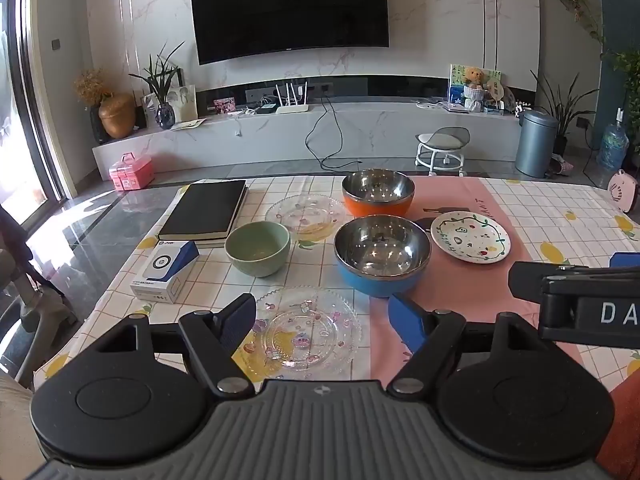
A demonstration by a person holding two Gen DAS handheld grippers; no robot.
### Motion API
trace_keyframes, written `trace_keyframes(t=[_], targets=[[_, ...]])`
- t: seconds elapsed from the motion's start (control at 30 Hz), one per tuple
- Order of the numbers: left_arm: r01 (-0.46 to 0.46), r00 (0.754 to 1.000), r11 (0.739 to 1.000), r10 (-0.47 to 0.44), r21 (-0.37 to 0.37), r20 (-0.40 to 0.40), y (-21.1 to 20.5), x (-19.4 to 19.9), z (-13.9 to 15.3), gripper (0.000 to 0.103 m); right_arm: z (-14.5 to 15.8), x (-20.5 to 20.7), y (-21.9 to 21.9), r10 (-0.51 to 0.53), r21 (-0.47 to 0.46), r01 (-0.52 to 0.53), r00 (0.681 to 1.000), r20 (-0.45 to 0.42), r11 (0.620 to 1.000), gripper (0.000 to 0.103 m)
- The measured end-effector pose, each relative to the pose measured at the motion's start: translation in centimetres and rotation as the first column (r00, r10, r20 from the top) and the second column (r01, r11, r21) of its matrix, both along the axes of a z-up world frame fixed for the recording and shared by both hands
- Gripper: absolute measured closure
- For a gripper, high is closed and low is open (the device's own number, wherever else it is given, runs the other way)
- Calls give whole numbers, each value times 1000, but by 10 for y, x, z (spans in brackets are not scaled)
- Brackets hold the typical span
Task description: Organize plates and bowls
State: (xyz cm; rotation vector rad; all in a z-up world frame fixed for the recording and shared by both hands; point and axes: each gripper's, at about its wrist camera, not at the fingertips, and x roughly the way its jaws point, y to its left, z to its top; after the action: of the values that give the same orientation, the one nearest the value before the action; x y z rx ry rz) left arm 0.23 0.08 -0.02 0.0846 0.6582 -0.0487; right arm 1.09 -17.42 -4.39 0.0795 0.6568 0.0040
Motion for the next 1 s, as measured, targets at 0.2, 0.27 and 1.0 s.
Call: trace_keyframes(t=[0.2,0.27,1.0], targets=[[3,1000,1000,-3,-4,-3,7,0,-3,18,3,-4,1,5,3,-5,1000,9,1000,2],[-4,1000,1000,4,1,4,1,-4,-3,19,-1,-2,-2,-9,2,9,1000,7,1000,2],[-31,999,999,31,-15,4,4,-7,-5,19,-5,-2,-3,-25,10,25,1000,-17,1000,2]])
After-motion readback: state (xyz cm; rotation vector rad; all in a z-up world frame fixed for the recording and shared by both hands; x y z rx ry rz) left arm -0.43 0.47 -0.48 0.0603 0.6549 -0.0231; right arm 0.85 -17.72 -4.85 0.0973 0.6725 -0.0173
